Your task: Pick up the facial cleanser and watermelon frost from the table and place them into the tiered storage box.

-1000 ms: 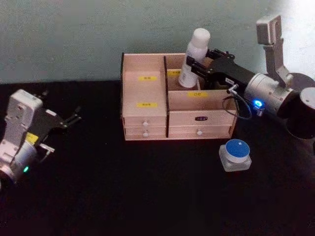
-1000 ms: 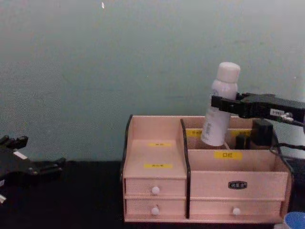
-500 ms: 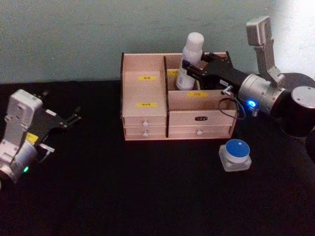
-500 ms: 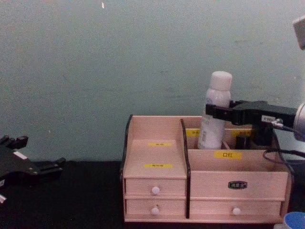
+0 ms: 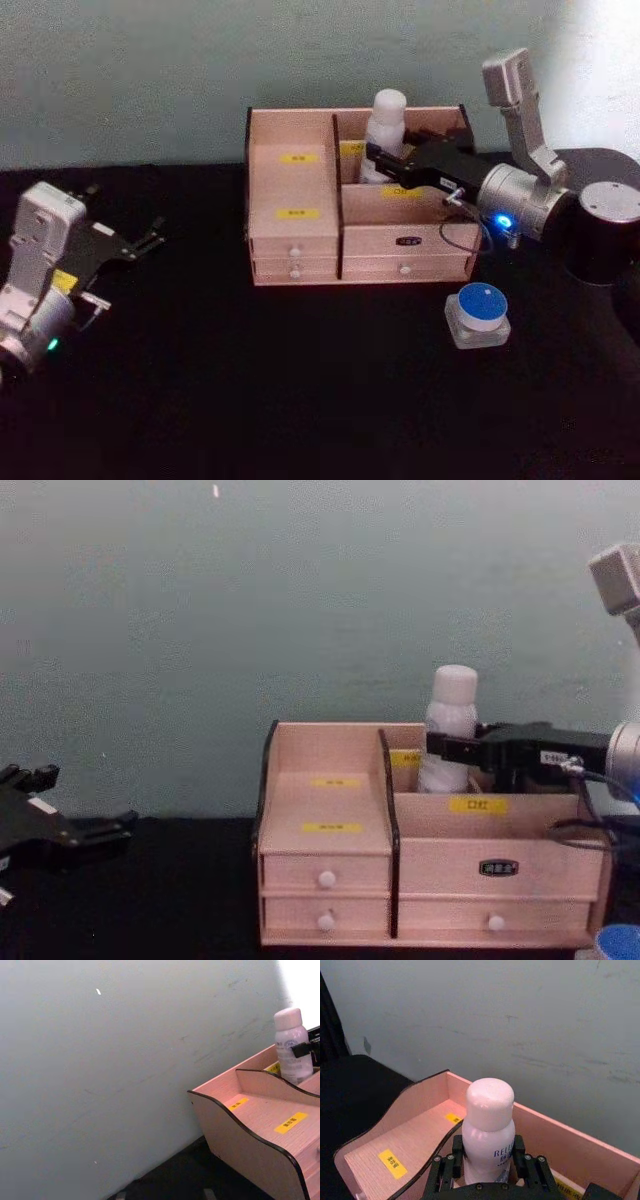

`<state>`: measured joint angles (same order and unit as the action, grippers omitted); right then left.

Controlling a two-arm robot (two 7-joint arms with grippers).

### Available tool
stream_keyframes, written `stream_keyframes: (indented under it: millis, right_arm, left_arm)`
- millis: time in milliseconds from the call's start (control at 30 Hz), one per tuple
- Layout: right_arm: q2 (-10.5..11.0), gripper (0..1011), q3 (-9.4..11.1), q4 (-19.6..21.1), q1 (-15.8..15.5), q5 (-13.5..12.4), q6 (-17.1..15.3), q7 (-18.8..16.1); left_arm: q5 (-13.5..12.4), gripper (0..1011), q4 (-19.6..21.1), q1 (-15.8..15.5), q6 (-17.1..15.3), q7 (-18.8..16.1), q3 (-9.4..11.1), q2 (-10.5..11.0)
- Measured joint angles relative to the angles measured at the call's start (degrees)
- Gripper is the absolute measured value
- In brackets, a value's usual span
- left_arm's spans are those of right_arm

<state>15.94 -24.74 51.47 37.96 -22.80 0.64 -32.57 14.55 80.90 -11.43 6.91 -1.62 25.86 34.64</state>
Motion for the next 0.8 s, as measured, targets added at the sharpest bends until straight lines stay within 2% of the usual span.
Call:
stream_keyframes:
  millis: [700,800]
  right_arm:
    - [-0.16,590,0.06,-0.58,0.20,0.51,-0.38,0.02]
    - [-0.15,630,0.07,-0.55,0.19,0.48,-0.36,0.01]
  left_arm:
    - [0.00,1001,0.00,0.00,0.00,0.00,0.00,0.00]
    - [0.00,1001,0.00,0.00,0.00,0.00,0.00,0.00]
